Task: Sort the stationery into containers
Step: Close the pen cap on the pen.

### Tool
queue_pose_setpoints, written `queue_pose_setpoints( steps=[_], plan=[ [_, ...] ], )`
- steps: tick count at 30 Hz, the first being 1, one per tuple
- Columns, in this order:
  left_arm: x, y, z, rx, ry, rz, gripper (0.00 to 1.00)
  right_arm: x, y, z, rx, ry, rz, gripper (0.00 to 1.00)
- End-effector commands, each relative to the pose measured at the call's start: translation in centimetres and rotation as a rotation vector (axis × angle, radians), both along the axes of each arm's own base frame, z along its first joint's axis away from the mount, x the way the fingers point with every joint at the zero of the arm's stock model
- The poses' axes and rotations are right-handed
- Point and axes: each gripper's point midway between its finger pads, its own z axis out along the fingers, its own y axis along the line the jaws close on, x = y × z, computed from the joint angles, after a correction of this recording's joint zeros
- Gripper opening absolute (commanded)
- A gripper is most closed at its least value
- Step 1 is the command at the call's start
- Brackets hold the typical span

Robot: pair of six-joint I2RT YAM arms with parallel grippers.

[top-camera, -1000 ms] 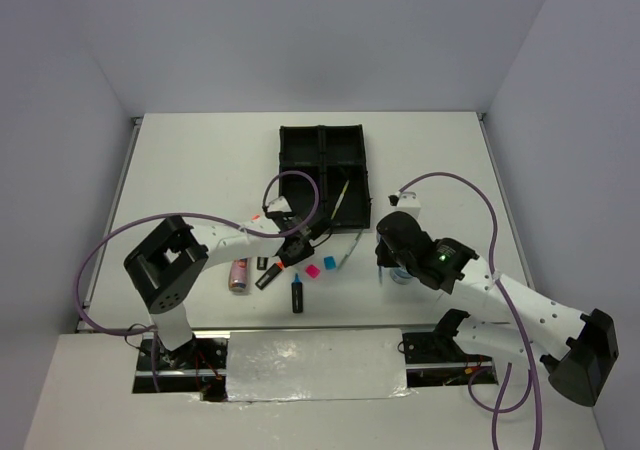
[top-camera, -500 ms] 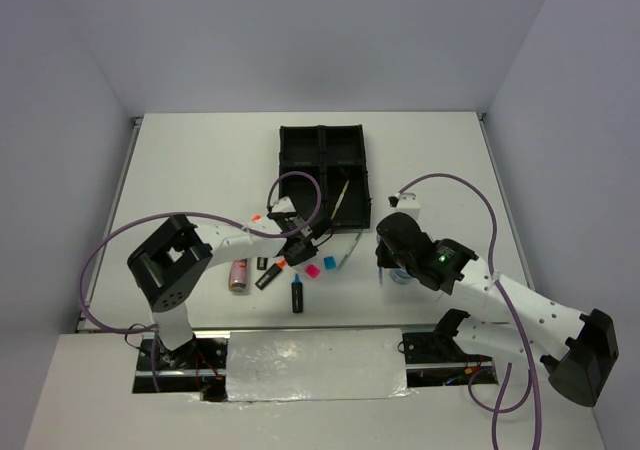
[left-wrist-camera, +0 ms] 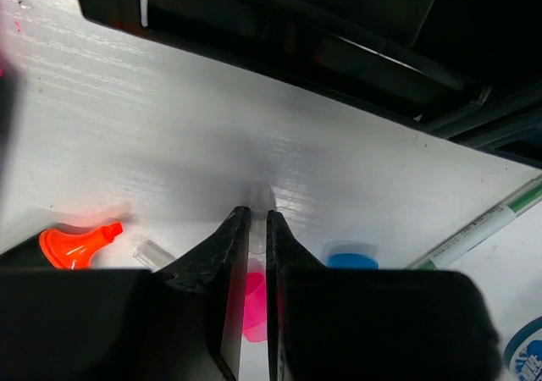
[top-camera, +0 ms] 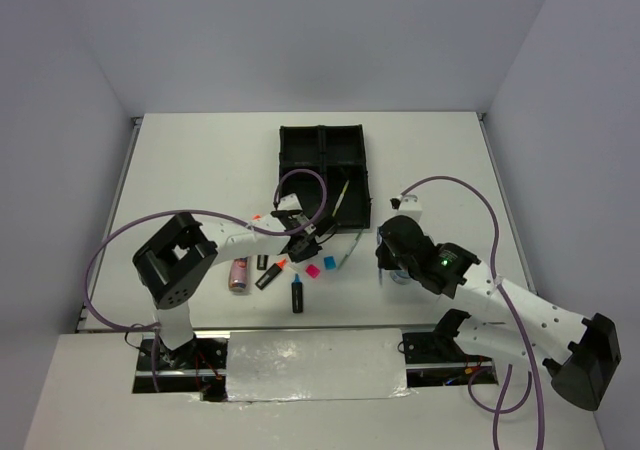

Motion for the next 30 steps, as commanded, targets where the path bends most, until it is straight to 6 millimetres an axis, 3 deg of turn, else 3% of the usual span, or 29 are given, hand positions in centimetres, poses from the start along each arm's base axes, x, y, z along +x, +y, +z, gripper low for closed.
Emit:
queue_pose_setpoints(
  steps=[1, 6, 10, 15, 18, 19, 20, 21, 22, 23, 24, 26, 27, 29, 30],
  plan=[
    [-1.7, 0.5, -1.6, 0.032, 0.076, -0.052, 0.0, 0.7, 1.0, 1.7, 0.054, -0.057, 0.016, 0.0],
    [-0.8, 0.4, 1.5, 0.018, 0.007, -0.068, 0.0, 0.6, 1.6, 2.4, 0.103, -0.082, 0.04, 0.0],
    [0.5, 0.3, 6.4, -0.039, -0.128, -0.075, 0.0, 0.6, 1.7, 2.7, 0.109, -0.098, 0.051, 0.0],
    [1.4, -0.3, 10.4, -0.1, -0.237, -0.117, 0.0, 1.0, 2.5, 3.0, 0.126, -0.116, 0.08, 0.0],
    [1.4, -0.4, 12.0, -0.129, -0.282, -0.159, 0.0, 0.5, 5.1, 3.8, 0.221, -0.16, 0.222, 0.0],
    [1.4, -0.7, 13.5, -0.168, -0.325, -0.183, 0.0, 0.1, 5.8, 4.6, 0.262, -0.193, 0.276, 0.0],
    [1.8, -1.5, 15.0, -0.208, -0.389, -0.225, 0.0, -1.1, 7.0, 4.3, 0.314, -0.18, 0.36, 0.0],
    [1.4, -1.7, 15.1, -0.233, -0.407, -0.263, 0.0, -1.1, 7.9, 5.6, 0.376, -0.232, 0.392, 0.0],
    [1.3, -1.7, 17.1, -0.262, -0.47, -0.305, 0.0, -1.5, 8.4, 6.4, 0.429, -0.252, 0.415, 0.0],
    [1.5, -2.1, 18.0, -0.303, -0.534, -0.327, 0.0, -2.2, 8.8, 5.8, 0.461, -0.242, 0.442, 0.0],
    [1.3, -2.5, 18.9, -0.334, -0.575, -0.367, 0.0, -2.0, 9.3, 7.0, 0.519, -0.293, 0.449, 0.0],
    [0.9, -2.3, 21.6, -0.391, -0.692, -0.407, 0.0, -2.4, 9.8, 6.1, 0.584, -0.27, 0.436, 0.0],
    [0.4, -1.9, 23.2, -0.418, -0.746, -0.423, 0.0, -2.3, 10.5, 6.9, 0.638, -0.294, 0.444, 0.0],
    [-0.2, -1.4, 23.6, -0.446, -0.789, -0.439, 0.0, -3.1, 11.3, 6.8, 0.67, -0.292, 0.47, 0.0],
    [-0.8, -1.5, 25.9, -0.502, -0.862, -0.462, 0.0, -2.9, 11.6, 7.5, 0.694, -0.321, 0.464, 0.0]
  ],
)
